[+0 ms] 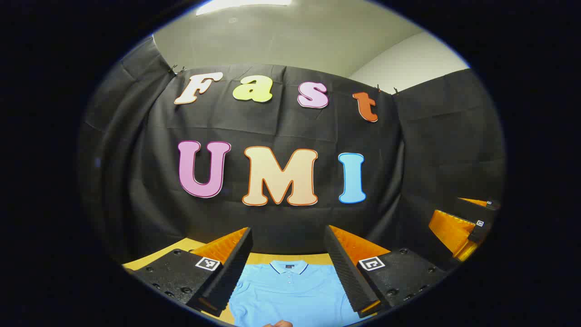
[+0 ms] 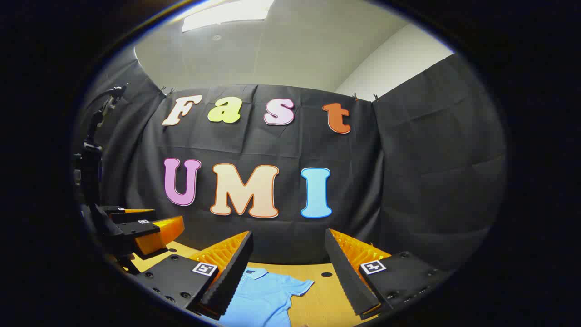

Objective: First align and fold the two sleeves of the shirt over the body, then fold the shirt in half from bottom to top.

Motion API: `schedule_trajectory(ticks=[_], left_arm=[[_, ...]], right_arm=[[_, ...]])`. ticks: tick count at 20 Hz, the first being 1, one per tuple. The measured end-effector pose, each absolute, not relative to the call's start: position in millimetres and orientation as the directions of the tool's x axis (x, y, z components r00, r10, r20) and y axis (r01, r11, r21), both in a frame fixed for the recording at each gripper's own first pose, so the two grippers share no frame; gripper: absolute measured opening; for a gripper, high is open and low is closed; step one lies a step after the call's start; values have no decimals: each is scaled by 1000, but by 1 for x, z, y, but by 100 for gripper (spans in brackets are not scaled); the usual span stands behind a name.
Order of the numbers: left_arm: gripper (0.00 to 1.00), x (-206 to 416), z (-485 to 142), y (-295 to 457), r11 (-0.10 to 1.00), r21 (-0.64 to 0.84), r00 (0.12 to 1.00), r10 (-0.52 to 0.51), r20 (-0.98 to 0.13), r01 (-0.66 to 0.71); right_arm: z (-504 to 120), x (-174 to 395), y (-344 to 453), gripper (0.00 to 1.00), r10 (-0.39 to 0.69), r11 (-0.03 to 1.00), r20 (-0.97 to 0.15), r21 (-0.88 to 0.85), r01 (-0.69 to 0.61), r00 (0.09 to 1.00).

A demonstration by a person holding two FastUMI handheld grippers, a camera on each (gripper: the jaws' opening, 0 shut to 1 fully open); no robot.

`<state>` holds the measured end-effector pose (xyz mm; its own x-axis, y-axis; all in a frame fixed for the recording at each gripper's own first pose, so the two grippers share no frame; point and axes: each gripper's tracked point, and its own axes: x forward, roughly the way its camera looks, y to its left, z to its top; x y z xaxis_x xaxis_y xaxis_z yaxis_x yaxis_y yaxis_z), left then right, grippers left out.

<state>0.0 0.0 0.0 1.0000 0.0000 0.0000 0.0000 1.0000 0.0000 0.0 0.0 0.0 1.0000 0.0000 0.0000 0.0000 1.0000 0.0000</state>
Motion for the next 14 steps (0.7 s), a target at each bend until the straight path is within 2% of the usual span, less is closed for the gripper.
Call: schedule_trajectory(ticks=[3, 4, 14], left_arm=[[94, -3, 1, 6, 1000, 15, 1000, 13, 9, -13], [94, -3, -1, 8, 1000, 20, 1000, 15, 9, -15], [95, -15, 4, 22, 998, 33, 999, 45, 21, -46]], right_arm=[[-9, 0, 5, 96, 12, 1000, -10, -8, -12, 1000], [-11, 0, 7, 98, 16, 1000, -14, -6, -16, 1000], [-12, -3, 22, 98, 60, 998, -16, 5, -59, 998]])
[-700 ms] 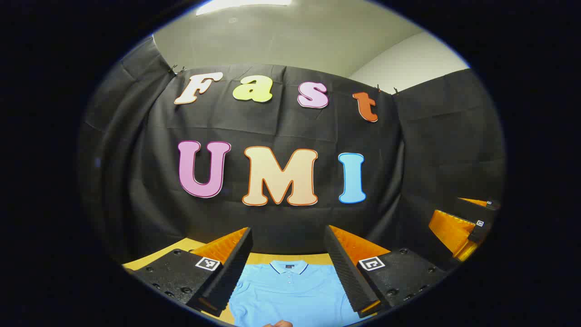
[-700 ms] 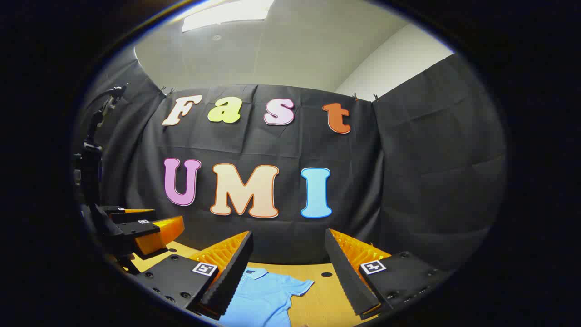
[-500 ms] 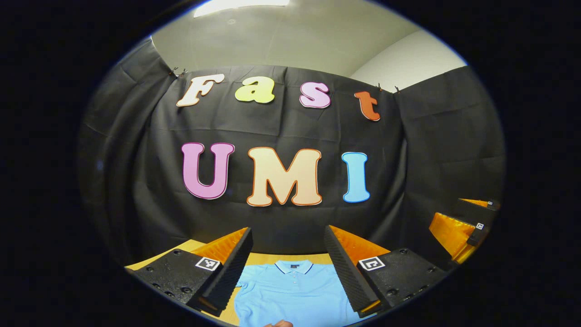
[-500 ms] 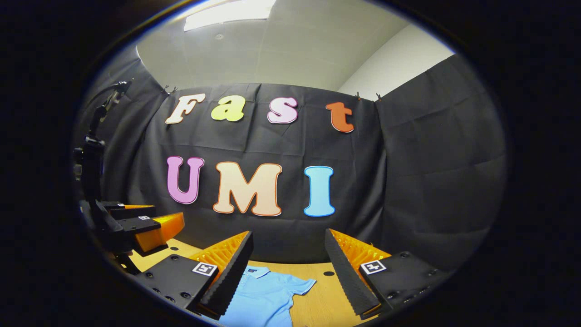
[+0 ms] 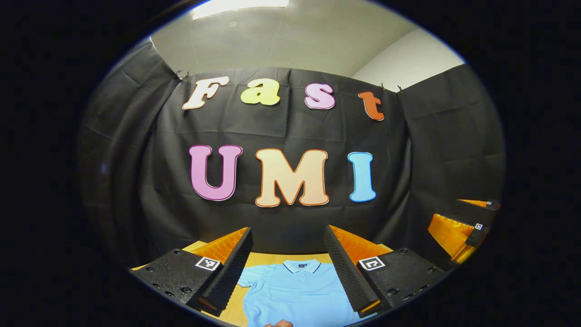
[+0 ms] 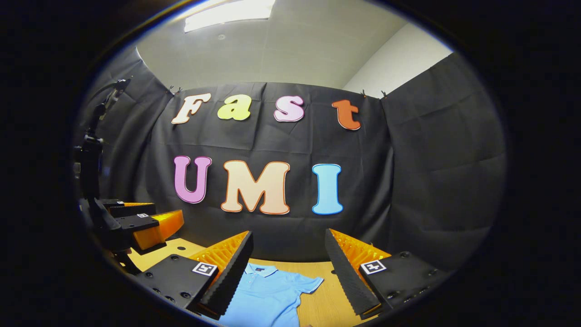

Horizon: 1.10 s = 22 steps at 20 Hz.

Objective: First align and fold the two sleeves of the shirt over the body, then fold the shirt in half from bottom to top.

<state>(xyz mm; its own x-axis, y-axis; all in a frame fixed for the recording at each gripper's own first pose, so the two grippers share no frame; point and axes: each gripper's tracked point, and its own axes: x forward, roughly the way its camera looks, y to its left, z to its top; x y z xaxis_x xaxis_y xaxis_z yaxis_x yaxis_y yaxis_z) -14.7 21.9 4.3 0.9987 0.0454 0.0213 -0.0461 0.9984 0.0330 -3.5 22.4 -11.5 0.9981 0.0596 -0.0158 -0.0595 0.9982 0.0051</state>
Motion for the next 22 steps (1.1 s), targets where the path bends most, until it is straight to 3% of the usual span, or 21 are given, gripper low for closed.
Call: schedule_trajectory(ticks=[6, 10, 22], left_arm=[[94, -22, -1, 32, 997, 41, 997, 69, 26, -70], [95, -10, 1, 44, 997, 46, 997, 55, 49, -57], [95, 47, -42, 111, 997, 43, 997, 62, -37, -60]], right_arm=[[-28, -3, 31, 98, 120, 993, -3, 22, -120, 993], [-65, 29, 33, 98, 120, 993, -51, 19, -119, 992], [-238, 193, -1, 99, -76, 997, -297, -26, 72, 952]])
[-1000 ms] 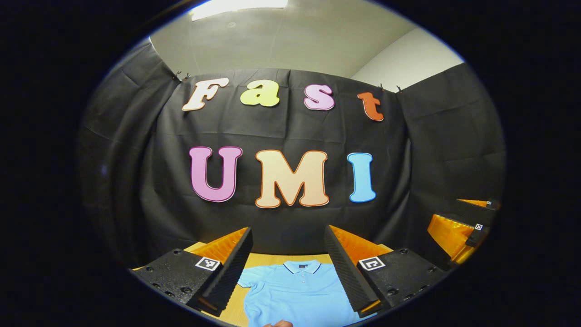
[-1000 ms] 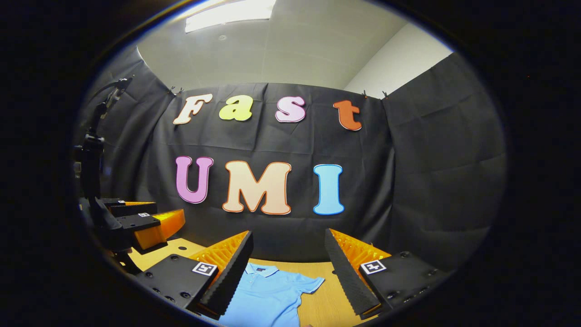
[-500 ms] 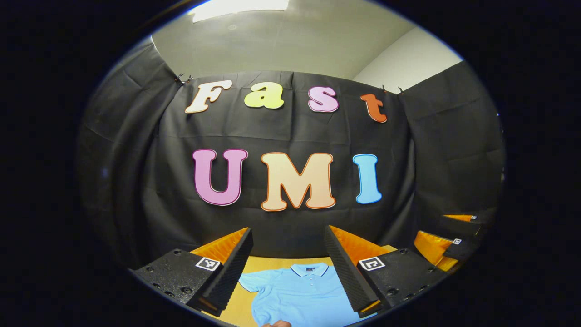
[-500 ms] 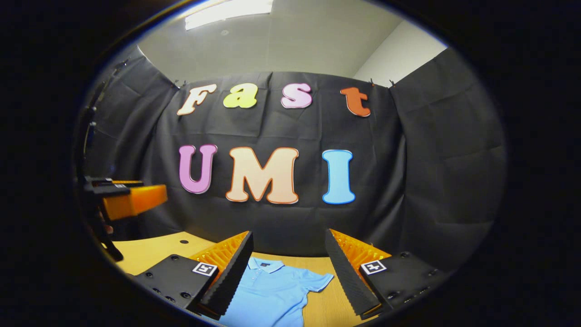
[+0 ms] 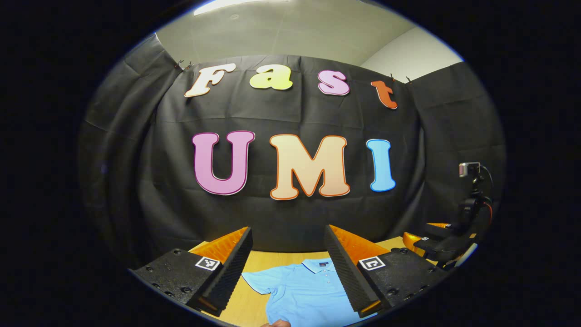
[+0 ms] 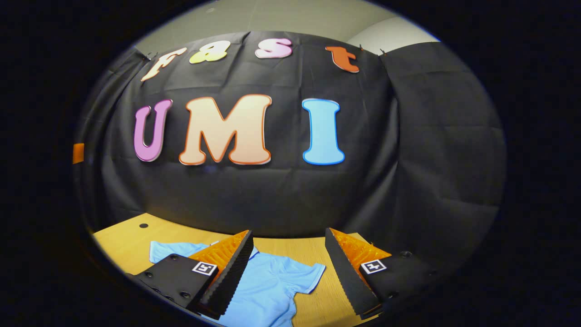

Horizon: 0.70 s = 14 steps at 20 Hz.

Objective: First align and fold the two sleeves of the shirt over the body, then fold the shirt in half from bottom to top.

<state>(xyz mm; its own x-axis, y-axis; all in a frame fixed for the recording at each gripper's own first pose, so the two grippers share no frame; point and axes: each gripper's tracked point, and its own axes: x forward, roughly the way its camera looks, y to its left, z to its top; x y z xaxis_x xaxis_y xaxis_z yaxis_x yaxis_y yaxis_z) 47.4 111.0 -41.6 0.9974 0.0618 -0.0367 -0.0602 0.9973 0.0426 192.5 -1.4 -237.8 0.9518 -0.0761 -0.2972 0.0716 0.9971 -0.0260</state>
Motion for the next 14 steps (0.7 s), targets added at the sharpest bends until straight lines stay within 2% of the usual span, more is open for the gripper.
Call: schedule_trajectory(ticks=[5, 8, 14], left_arm=[[95, 59, -60, 127, 996, 46, 995, 80, -65, -77], [95, 65, -69, 134, 995, 48, 992, 91, -84, -87], [95, 73, -86, 156, 991, 52, 984, 127, -123, -121]], right_arm=[[-317, 229, -25, 100, -154, 988, -409, -81, 132, 899], [-368, 244, -36, 99, -188, 982, -512, -109, 154, 838], [-442, 250, -53, 100, -243, 970, -628, -170, 175, 739]])
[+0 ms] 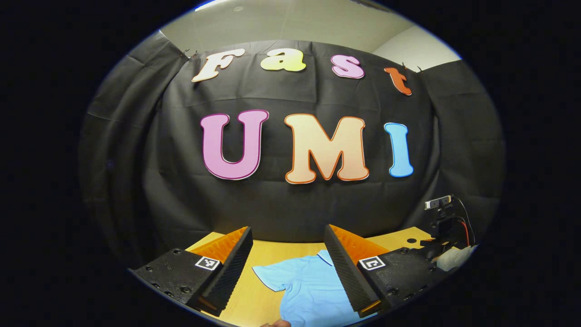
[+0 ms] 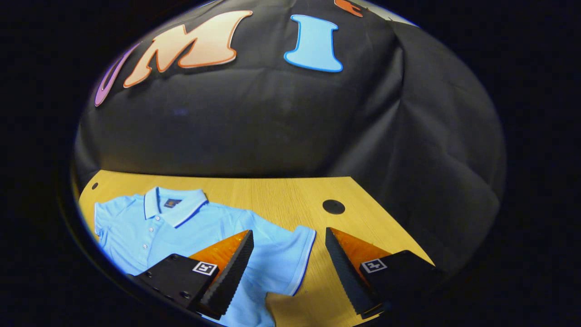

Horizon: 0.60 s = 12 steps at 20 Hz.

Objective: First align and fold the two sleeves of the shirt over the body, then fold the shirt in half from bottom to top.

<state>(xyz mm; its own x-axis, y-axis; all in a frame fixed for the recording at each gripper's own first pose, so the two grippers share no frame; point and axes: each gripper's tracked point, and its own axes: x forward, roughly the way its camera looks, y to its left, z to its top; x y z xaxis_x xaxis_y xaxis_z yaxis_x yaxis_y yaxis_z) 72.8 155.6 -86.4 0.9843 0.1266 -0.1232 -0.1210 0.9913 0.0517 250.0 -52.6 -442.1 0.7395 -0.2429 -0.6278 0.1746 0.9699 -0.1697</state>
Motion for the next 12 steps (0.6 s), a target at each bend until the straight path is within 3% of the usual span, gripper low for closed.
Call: schedule_trajectory(ticks=[6, 8, 9, 11, 12], left_arm=[[95, 80, -108, 168, 989, 35, 974, 150, -172, -147], [95, 81, -111, 171, 988, 37, 972, 155, -178, -151], [95, 82, -114, 173, 988, 37, 971, 157, -180, -153], [95, 84, -116, 175, 987, 34, 969, 161, -185, -157], [95, 84, -118, 176, 987, 33, 968, 164, -190, -160]], right_arm=[[-494, 248, -70, 97, -289, 957, -716, -195, 216, 635], [-505, 240, -63, 96, -246, 965, -767, -136, 226, 592], [-509, 242, -60, 93, -233, 965, -771, -108, 239, 593], [-509, 244, -55, 77, -209, 964, -783, -66, 256, 586], [-511, 246, -54, 64, -204, 966, -780, -63, 250, 591]])
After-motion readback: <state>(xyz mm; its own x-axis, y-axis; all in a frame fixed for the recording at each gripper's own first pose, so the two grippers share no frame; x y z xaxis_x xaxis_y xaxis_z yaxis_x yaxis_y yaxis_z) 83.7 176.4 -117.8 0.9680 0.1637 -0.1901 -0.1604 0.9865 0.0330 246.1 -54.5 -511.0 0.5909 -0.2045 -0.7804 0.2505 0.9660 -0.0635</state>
